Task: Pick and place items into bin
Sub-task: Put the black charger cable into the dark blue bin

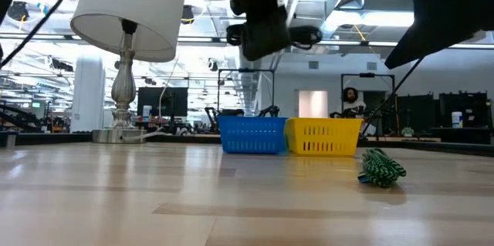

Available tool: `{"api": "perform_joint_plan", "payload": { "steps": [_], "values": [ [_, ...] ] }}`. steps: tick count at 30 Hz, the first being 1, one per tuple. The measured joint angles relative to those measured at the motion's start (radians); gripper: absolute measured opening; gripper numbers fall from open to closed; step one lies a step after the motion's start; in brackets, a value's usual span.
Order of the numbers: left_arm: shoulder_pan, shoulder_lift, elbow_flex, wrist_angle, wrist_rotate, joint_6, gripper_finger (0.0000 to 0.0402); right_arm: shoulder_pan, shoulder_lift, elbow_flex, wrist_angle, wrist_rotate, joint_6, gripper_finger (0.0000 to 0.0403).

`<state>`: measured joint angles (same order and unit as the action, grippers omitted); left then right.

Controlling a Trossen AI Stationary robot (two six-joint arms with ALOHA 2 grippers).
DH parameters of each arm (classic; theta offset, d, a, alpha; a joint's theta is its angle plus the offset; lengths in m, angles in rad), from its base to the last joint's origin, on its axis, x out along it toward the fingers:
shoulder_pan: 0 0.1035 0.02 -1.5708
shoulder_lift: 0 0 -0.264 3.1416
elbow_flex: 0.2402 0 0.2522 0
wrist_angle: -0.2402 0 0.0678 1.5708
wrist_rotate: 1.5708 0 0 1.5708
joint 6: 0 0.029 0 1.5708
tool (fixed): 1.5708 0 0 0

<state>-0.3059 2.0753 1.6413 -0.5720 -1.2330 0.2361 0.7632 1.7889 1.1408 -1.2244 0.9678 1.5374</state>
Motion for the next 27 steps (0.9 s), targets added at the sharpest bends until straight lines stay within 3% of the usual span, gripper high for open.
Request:
{"api": "perform_joint_plan", "payload": {
  "steps": [6, 16, 27],
  "values": [
    [0.197, -0.002, 0.0, -0.005, 0.091, 0.134, 0.0056, -0.015, 0.0, 0.0, -0.106, 0.0, 0.042, 0.0133],
    [0.515, -0.002, 0.0, 0.109, 0.35, 0.31, 0.0051, -0.029, -0.001, 0.0, -0.23, -0.001, 0.095, 0.0133],
    [0.609, -0.002, 0.0, 0.198, 0.546, 0.358, 0.0106, -0.094, -0.002, 0.0, -0.268, -0.001, 0.079, 0.0133]
  ]
}}
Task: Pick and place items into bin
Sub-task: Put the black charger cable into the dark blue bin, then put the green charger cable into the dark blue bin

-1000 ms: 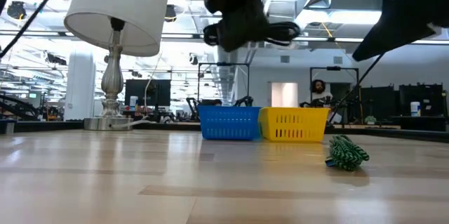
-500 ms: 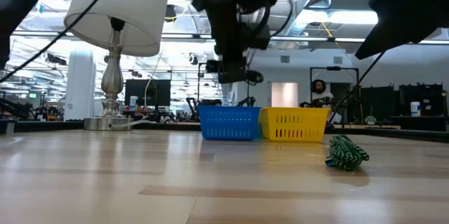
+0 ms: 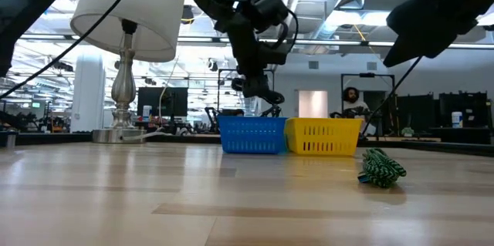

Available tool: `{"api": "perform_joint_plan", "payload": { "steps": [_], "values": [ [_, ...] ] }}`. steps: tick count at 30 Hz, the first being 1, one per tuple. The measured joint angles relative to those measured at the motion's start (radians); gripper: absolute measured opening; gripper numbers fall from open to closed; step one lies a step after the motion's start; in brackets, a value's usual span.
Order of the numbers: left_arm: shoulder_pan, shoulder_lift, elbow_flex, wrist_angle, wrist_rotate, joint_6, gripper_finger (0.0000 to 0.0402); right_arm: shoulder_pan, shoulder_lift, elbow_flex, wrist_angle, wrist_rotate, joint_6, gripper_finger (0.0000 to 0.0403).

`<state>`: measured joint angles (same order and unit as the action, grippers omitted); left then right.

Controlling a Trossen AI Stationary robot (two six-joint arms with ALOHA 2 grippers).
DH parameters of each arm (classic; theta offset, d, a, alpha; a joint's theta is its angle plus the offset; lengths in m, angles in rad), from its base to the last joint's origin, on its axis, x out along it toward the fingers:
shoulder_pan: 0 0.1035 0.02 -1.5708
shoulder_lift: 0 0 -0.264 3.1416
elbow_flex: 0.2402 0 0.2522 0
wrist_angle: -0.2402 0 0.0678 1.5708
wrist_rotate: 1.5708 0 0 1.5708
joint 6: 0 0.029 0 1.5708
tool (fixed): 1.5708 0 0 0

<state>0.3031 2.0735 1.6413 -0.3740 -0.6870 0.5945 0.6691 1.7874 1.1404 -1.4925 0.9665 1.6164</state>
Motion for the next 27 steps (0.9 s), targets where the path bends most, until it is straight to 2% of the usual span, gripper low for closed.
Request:
{"api": "perform_joint_plan", "payload": {
  "steps": [13, 22, 27],
  "values": [
    [-0.012, 0.0, 0.0, 0.167, -0.046, 0.05, 0.0133, -0.017, 0.0, 0.0, -0.022, 0.0, -0.001, 0.0134],
    [-0.042, 0.0, 0.0, 0.115, -0.131, -0.009, 0.0144, -0.011, 0.0, 0.0, -0.014, -0.002, 0.0, 0.0133],
    [-0.107, -0.001, 0.0, 0.008, -0.129, -0.147, 0.0144, 0.02, 0.0, 0.0, -0.004, -0.082, 0.056, 0.0134]
  ]
}}
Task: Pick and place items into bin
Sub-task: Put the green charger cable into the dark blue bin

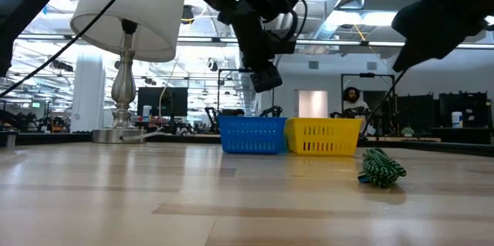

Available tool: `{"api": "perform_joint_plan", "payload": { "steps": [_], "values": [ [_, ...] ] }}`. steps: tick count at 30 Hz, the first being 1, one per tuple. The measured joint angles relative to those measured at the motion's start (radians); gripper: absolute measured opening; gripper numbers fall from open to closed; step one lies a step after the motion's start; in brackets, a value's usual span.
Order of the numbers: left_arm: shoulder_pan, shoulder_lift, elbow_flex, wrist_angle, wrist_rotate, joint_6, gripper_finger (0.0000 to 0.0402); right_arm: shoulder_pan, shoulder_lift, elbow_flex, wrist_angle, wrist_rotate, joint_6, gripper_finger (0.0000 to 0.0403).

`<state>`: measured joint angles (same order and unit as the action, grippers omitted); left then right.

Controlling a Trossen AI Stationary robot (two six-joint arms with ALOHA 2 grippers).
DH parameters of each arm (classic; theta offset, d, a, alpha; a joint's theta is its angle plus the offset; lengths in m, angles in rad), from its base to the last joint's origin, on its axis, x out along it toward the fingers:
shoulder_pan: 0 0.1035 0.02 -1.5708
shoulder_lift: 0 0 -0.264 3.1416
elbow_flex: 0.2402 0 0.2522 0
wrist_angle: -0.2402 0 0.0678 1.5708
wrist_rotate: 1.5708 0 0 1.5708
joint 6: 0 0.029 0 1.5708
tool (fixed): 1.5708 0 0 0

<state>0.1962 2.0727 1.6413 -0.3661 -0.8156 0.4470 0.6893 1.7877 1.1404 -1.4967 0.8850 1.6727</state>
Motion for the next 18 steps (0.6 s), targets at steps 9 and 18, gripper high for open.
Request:
{"api": "perform_joint_plan", "payload": {
  "steps": [9, 18],
  "values": [
    [-0.172, 0.0, 0.0, -0.159, 0.14, -0.249, 0.0144, 0.168, 0.0, 0.0, 0.259, -0.06, 0.089, 0.0134],
    [-0.344, 0.0, 0.0, -0.135, 0.344, -0.459, 0.0144, 0.34, 0.0, 0.0, 0.692, 0.05, 0.044, 0.0133]
  ]
}}
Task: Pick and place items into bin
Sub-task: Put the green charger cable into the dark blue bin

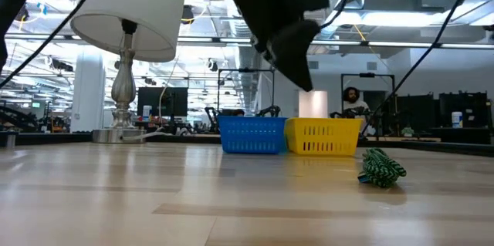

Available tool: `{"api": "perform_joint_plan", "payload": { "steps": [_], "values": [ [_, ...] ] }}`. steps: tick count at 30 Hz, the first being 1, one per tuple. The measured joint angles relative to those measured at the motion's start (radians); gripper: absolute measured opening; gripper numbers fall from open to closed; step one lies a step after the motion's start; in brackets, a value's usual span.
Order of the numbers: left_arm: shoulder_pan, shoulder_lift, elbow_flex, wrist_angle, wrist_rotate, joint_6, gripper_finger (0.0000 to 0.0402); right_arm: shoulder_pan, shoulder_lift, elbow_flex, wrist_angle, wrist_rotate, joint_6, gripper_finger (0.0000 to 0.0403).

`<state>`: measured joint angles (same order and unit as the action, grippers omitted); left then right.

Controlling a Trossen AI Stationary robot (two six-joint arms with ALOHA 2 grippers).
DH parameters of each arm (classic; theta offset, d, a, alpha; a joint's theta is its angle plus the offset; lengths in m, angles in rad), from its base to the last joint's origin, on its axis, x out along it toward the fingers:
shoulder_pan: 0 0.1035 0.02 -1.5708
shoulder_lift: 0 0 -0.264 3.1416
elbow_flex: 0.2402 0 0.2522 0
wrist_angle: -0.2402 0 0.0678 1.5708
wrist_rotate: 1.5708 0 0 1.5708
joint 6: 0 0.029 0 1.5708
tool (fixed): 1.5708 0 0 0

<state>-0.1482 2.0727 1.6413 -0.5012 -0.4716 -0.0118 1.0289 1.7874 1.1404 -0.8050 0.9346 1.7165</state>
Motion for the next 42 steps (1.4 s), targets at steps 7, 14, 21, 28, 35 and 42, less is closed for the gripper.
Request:
{"api": "perform_joint_plan", "payload": {
  "steps": [7, 14, 21, 28, 35, 42],
  "values": [
    [-0.122, 0.0, 0.0, -0.05, 0.022, -0.1, 0.0143, 0.032, 0.0, 0.0, 0.219, 0.143, -0.126, 0.0132],
    [-0.275, 0.0, -0.001, -0.166, -0.021, -0.244, 0.0143, 0.028, 0.0, 0.0, 0.373, 0.197, -0.222, 0.0134],
    [-0.452, -0.063, -0.002, -0.229, -0.232, -0.342, 0.0143, -0.027, 0.0, 0.0, 0.517, 0.197, -0.41, 0.0133],
    [-0.597, -0.228, -0.002, -0.397, -0.423, -0.448, 0.0143, -0.169, 0.0, 0.0, 0.585, 0.138, -0.694, 0.0133],
    [-0.683, -0.421, -0.001, -0.476, -0.342, -0.29, 0.0143, -0.331, 0.0, 0.0, 0.579, -0.309, -1.069, 0.0128],
    [-0.648, -0.584, -0.001, -0.482, -0.046, -0.131, 0.0143, -0.463, 0.0, 0.003, 0.452, -0.669, -1.331, 0.0128]
  ]
}}
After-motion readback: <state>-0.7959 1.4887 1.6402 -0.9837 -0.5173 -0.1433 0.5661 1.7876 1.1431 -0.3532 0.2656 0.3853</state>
